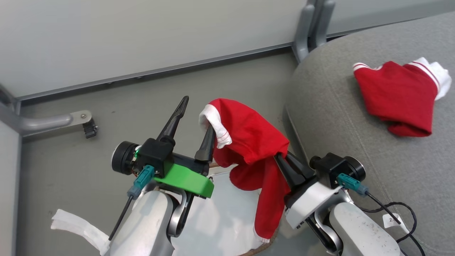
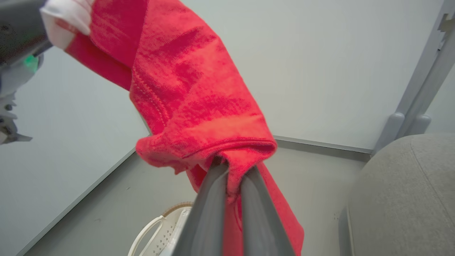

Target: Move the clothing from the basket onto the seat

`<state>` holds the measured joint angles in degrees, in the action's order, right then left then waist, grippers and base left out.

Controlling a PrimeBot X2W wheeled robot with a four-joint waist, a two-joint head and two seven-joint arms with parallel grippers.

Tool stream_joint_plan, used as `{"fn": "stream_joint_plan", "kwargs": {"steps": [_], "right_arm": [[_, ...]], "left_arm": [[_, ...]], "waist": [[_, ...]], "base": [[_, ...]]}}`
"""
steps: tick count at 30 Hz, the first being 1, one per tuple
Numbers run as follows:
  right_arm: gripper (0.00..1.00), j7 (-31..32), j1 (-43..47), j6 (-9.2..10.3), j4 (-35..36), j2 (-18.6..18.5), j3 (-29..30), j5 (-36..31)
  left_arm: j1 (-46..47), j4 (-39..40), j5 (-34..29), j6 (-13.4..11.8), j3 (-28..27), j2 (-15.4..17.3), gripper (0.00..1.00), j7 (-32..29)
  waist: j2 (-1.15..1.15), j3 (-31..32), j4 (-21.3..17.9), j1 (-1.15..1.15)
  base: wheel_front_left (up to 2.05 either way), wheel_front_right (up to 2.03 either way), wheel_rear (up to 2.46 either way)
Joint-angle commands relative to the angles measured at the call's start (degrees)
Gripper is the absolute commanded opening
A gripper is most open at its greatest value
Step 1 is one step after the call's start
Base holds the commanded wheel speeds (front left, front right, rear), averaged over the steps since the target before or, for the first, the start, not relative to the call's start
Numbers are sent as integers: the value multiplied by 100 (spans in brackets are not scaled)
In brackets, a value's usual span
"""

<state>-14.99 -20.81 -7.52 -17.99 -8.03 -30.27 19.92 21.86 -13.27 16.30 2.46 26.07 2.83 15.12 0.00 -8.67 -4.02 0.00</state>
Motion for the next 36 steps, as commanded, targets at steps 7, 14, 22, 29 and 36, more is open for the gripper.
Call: {"fn": "stream_joint_plan", "kwargs": {"steps": [7, 14, 22, 29, 36], "right_arm": [[0, -29, 358, 6, 350, 111, 290, 187], [0, -29, 555, 6, 675, 280, 767, 407], [0, -29, 714, 6, 863, 352, 1047, 380], [0, -29, 408, 6, 969, 342, 1214, 357], [0, -29, -673, 6, 1185, -57, 1532, 281]], "left_arm": [[-147, -319, -148, 125, -207, 16, 100, 5], [-196, -543, -305, 218, -346, 17, 100, 5], [-248, -628, -327, 320, -359, 19, 100, 4], [-155, -680, -339, 371, -340, 21, 100, 4], [-21, -729, -497, 417, -328, 20, 100, 4]], "waist": [[0, -173, -1501, 0], [0, -266, -2261, 0], [0, -318, -2683, 0], [0, -504, -2697, 0], [0, -914, -2430, 0]], "base": [[0, 0, 0], [0, 0, 0], [0, 0, 0], [0, 0, 0], [0, 0, 0]]}}
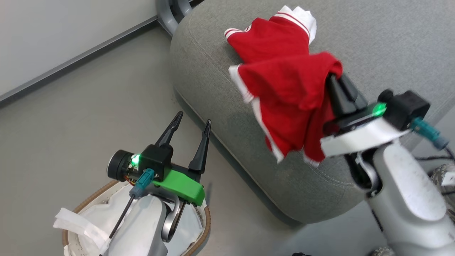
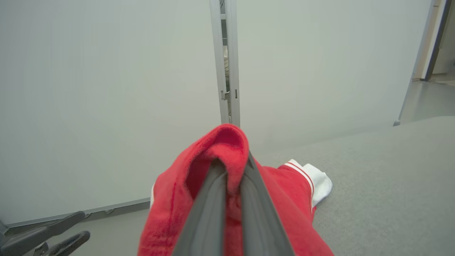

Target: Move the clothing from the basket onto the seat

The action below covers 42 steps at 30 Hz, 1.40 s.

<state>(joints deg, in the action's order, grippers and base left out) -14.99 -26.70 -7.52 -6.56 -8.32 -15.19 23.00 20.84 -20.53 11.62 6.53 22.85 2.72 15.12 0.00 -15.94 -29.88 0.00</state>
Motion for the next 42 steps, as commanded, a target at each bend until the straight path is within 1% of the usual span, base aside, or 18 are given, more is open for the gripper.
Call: {"fn": "stream_joint_plan", "kwargs": {"steps": [1, 6, 9, 13, 17, 21, 25, 29, 33, 39, 40, 41, 42], "right_arm": [[0, -28, -315, 6, 53, -152, 61, -76], [0, -28, -1350, 6, -152, -682, 291, -304], [0, -29, -1947, 6, -468, -965, 586, -441], [0, -28, -2451, 6, -954, -1232, 973, -712], [0, -28, -2755, 7, -1516, -1375, 1407, -1043], [0, -28, -2827, 7, -2074, -1350, 1809, -1213], [0, -22, -2630, 7, -2562, -1262, 1938, -1356], [0, -22, -2457, 7, -3024, -1124, 2123, -1477], [0, -22, -2186, 7, -3242, -963, 2299, -1546], [0, -22, -1758, 7, -3241, -811, 2476, -1624], [31, -22, -1679, 7, -3225, -800, 2516, -1620], [44, -22, -1622, 7, -3197, -797, 2558, -1607], [91, -22, -1546, 7, -3137, -781, 2599, -1604]], "left_arm": [[115, -9, -33, 24, 15, 31, 100, 4], [313, -16, -118, 56, 92, 30, 100, 4], [456, -16, -160, 70, 167, 30, 100, 4], [628, 26, -179, 83, 258, 30, 100, 4], [783, 55, -201, 90, 331, 31, 100, 4], [899, 85, -223, 88, 349, 30, 100, 4], [953, 81, -258, 85, 306, 29, 100, 4], [971, 54, -319, 88, 277, 28, 100, 4], [914, 23, -339, 91, 217, 28, 100, 4], [736, -45, -334, 95, 67, 28, 100, 4], [713, -50, -317, 96, 45, 28, 100, 4], [692, -44, -299, 97, 32, 28, 100, 4], [664, -37, -274, 97, 11, 28, 100, 4]], "waist": [[0, -282, 217, 0], [0, -660, 498, 0], [0, -911, 714, 0], [0, -1202, 1001, 0], [0, -1473, 1276, 0], [0, -1699, 1516, 0], [0, -1885, 1669, 0], [0, -1960, 1738, 0], [0, -1915, 1734, 0], [0, -1662, 1642, 0], [0, -1596, 1628, 0], [0, -1543, 1617, 0], [0, -1475, 1604, 0]], "base": [[0, 0, 0], [0, 0, 0], [0, 0, 0], [0, 0, 0], [0, 0, 0], [0, 0, 0], [0, 0, 0], [0, 0, 0], [0, 0, 0], [0, 0, 0], [0, 0, 0], [0, 0, 0], [0, 0, 0]]}}
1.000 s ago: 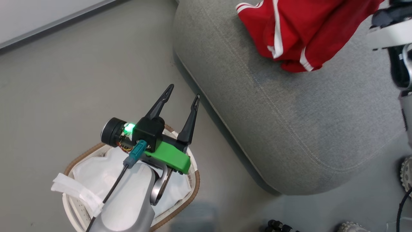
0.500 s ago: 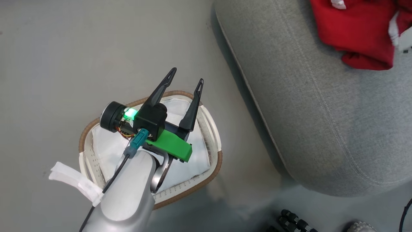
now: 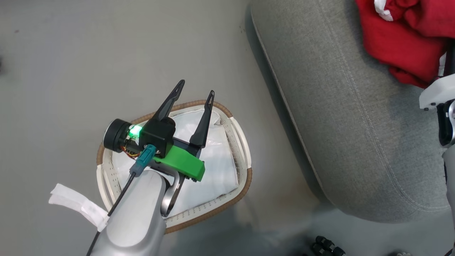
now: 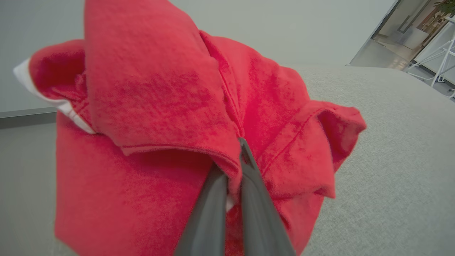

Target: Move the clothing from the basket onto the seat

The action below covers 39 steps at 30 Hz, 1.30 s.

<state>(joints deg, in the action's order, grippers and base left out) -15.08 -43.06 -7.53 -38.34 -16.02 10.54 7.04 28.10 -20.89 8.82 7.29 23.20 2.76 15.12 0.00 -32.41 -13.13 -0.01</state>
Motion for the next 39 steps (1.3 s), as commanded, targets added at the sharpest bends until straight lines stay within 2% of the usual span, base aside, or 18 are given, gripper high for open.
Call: {"fn": "stream_joint_plan", "kwargs": {"steps": [1, 11, 22, 31, 39], "right_arm": [[100, -13, 168, 8, 86, 21, 49, 9], [100, -13, 1033, 8, 942, 299, -119, 238], [100, -14, 1682, 8, 1785, 727, -1126, 603], [100, -13, 2151, 8, 1849, 955, -1396, 490], [100, -13, 2586, 7, 1755, 1062, -1361, 441]], "left_arm": [[-88, -4, 18, 22, -42, 24, 100, 4], [-490, -11, 138, -86, -432, 26, 100, 4], [-1084, 47, 247, -405, -1190, 24, 100, 4], [-1538, -5, 391, -641, -1651, 20, 100, 4], [-1952, -96, 493, -688, -1919, 20, 100, 4]], "waist": [[0, 233, -79, 1], [0, 902, 11, 1], [0, 1457, 526, 1], [0, 1832, 1062, 1], [0, 2116, 1332, 1]], "base": [[0, 0, 0], [0, 0, 0], [0, 0, 0], [0, 0, 0], [0, 0, 0]]}}
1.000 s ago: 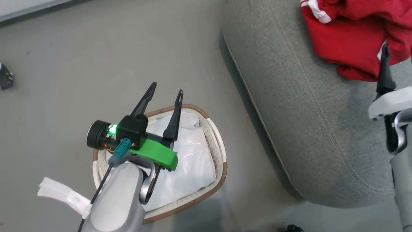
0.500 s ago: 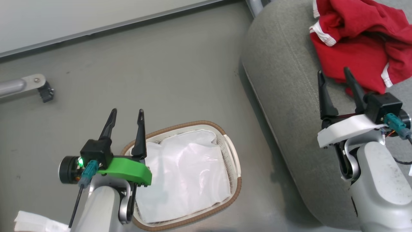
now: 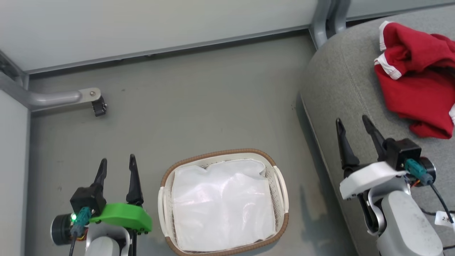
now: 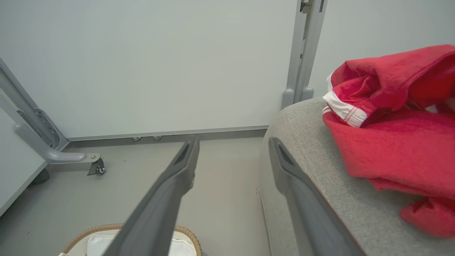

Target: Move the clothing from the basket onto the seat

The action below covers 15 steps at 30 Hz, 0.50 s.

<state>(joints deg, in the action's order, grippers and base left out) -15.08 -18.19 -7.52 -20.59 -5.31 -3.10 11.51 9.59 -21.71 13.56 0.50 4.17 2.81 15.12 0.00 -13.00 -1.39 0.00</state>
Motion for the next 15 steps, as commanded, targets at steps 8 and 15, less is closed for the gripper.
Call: {"fn": "stream_joint_plan", "kwargs": {"steps": [8, 15], "right_arm": [[100, -13, 572, 6, -187, 151, 105, 168], [100, -13, 902, 6, -204, 196, 154, 95]], "left_arm": [[-547, -76, 93, 22, -180, 17, 100, 4], [-828, -64, 157, -11, -143, 17, 100, 4]], "waist": [[0, 548, 192, 0], [0, 806, 223, 0]], "base": [[0, 0, 0], [0, 0, 0]]}}
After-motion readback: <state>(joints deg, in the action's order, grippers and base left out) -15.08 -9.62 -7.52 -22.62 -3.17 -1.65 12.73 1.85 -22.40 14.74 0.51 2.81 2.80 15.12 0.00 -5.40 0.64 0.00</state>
